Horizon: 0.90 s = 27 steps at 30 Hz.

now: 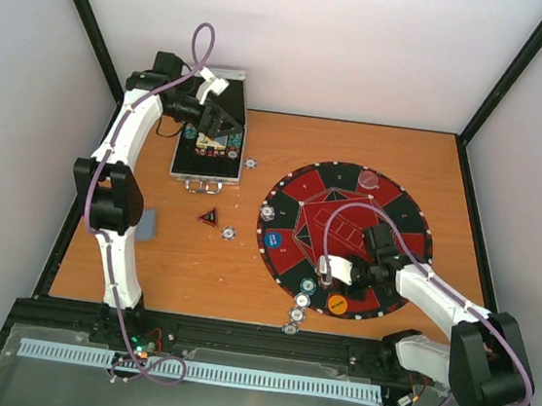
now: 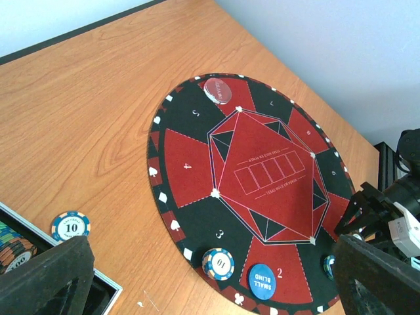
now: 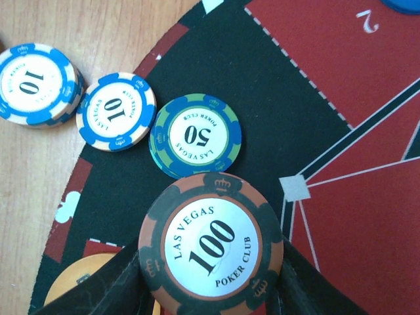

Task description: Distribute texas hold em gaming equipment

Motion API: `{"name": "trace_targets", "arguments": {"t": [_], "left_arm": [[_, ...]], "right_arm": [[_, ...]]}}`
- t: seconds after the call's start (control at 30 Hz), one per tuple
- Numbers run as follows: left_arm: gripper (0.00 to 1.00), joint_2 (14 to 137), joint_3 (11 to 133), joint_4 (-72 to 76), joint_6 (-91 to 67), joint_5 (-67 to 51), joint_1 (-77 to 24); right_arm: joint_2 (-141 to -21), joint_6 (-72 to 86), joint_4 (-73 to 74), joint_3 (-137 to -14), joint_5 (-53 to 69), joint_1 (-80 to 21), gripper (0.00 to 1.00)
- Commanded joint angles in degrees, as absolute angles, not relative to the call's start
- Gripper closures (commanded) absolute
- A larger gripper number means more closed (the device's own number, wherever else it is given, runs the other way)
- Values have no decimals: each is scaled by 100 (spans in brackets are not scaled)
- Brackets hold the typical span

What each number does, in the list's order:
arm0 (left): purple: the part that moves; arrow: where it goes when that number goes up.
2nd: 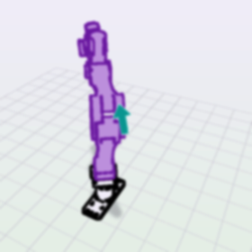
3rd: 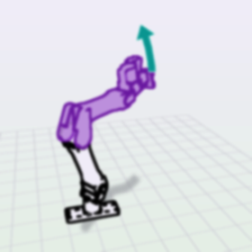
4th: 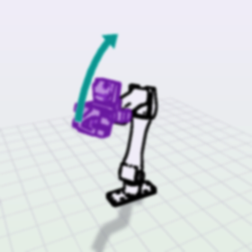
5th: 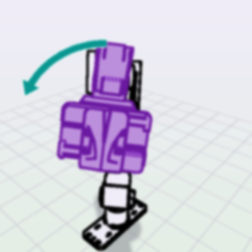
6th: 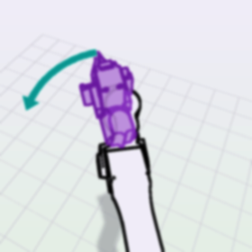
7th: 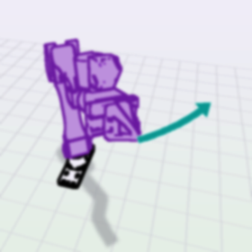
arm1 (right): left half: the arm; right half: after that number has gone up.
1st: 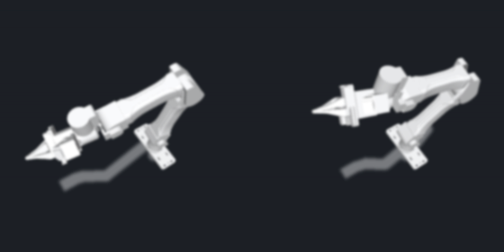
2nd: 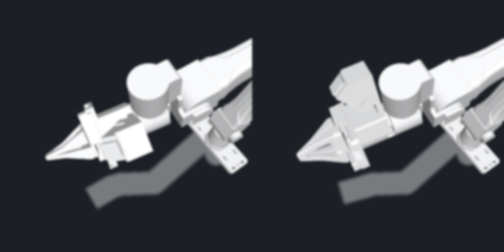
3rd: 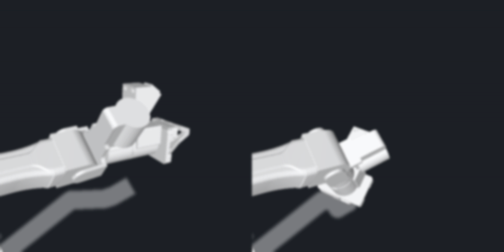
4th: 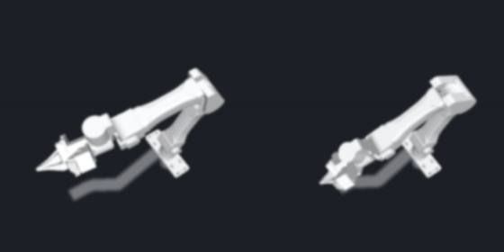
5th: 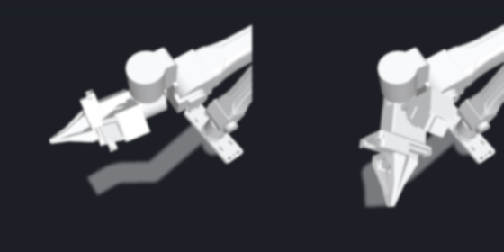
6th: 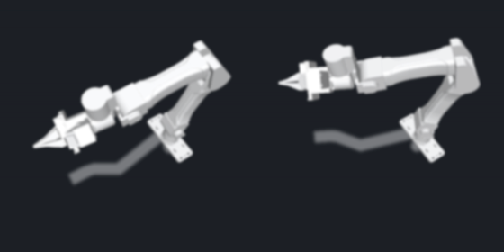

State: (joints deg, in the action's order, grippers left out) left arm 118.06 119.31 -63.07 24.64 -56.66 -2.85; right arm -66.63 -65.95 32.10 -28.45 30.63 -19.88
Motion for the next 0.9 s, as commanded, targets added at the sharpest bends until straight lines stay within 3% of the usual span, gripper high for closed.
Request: {"name": "trace_targets", "arguments": {"t": [0.0,0.53,0.8,0.87], "left_arm": [[0,11619,12041,-6392,2667,-5662,-219],[0,11653,12232,-6468,2780,-5530,-210],[0,11680,12277,-6478,2805,-5511,-203],[0,11681,12278,-6486,2831,-5502,-202]], "right_arm": [[-6952,-6941,3061,-2925,3018,-1951,97],[-7856,-7436,3299,-3165,2549,-2175,94],[-7910,-7462,3296,-3192,2419,-2187,62],[-7893,-7490,3308,-3180,2342,-2188,59]]}}
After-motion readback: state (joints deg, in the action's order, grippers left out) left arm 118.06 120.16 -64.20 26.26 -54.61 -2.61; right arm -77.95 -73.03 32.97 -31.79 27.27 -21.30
